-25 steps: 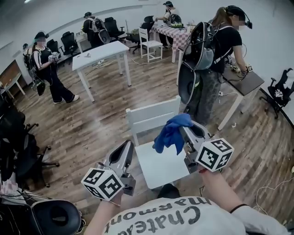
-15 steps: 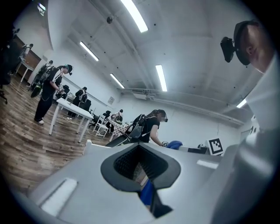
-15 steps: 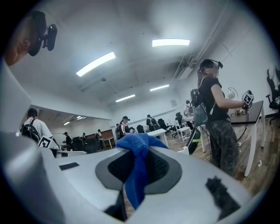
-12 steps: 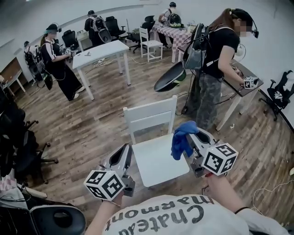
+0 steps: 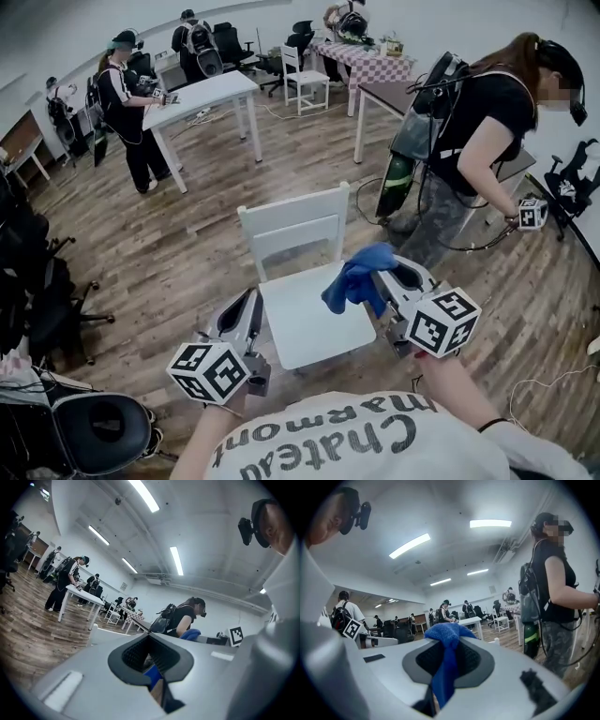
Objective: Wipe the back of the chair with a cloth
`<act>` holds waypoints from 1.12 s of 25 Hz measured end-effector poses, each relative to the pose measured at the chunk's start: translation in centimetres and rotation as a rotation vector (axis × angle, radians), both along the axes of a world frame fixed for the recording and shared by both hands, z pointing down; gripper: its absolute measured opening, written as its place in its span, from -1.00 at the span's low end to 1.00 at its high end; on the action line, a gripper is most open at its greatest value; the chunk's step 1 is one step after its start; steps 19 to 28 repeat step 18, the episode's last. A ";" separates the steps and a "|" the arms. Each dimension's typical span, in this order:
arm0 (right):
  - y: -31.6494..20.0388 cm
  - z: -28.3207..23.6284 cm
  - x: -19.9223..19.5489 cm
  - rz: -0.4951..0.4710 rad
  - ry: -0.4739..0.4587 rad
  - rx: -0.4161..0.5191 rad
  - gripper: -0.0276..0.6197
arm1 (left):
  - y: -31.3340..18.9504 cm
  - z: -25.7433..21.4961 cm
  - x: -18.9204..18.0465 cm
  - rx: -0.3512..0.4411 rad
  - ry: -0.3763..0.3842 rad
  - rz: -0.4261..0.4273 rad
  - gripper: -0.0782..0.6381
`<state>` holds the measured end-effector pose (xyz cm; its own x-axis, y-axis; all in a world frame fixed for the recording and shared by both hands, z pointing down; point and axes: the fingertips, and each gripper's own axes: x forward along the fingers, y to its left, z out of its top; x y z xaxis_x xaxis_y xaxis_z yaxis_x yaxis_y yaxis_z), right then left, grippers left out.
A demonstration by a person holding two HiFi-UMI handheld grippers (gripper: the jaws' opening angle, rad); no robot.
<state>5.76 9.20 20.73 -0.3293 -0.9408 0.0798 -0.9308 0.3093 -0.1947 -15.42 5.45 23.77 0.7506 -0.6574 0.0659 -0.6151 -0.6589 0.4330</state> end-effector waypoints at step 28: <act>2.2 -0.2 2.2 0.053 -0.050 0.015 -0.73 | 1.7 -0.3 0.8 0.003 -0.019 0.012 -0.76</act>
